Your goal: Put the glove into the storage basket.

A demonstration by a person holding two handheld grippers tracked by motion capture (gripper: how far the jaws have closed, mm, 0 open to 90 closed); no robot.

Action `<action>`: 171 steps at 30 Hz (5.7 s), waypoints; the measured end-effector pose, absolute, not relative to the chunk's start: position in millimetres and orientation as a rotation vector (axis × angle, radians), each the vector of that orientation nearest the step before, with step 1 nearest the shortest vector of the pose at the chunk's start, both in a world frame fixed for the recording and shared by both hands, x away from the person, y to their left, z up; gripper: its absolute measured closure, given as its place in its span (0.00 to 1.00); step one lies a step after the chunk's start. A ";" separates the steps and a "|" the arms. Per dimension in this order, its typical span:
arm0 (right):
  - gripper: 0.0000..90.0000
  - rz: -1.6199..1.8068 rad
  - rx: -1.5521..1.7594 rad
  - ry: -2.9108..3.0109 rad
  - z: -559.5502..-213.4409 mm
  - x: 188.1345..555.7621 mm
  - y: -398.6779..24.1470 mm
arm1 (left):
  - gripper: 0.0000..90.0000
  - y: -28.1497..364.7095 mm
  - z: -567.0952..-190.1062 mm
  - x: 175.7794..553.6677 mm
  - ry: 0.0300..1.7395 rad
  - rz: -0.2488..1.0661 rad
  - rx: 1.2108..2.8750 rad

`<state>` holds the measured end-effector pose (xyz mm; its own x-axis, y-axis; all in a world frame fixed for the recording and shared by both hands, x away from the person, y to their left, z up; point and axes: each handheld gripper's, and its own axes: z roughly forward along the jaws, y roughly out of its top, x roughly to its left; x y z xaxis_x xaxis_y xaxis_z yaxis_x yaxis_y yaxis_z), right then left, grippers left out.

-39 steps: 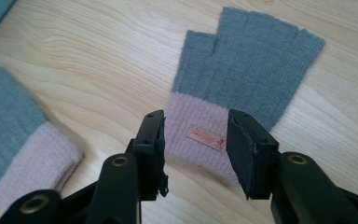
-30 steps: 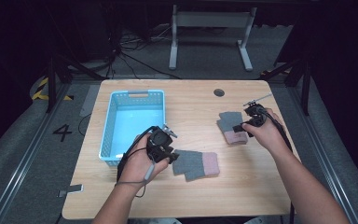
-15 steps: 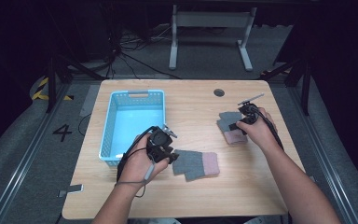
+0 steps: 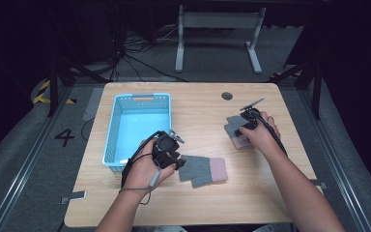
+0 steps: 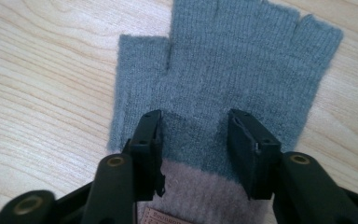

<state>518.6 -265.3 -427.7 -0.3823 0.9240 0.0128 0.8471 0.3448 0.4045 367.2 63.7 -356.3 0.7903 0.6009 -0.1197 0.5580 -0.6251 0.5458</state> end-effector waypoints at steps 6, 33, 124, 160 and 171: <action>0.80 0.533 1.599 2.408 -426.9 519.7 -269.1 | 0.72 63.6 -356.6 367.4 0.857 0.098 2.405; 0.96 0.667 1.449 2.458 -389.2 495.9 -276.6 | 0.72 65.6 -354.3 368.3 0.862 0.104 2.388; 0.78 0.698 0.503 2.993 -409.4 399.3 -159.6 | 0.77 55.9 -376.3 352.1 0.873 -0.070 2.445; 0.69 0.655 0.764 2.952 -408.4 387.4 -250.0 | 0.75 40.9 -405.7 361.4 0.836 -0.148 2.527; 0.71 0.655 0.723 2.968 -414.3 386.3 -241.2 | 0.74 31.0 -423.9 366.9 0.829 -0.138 2.565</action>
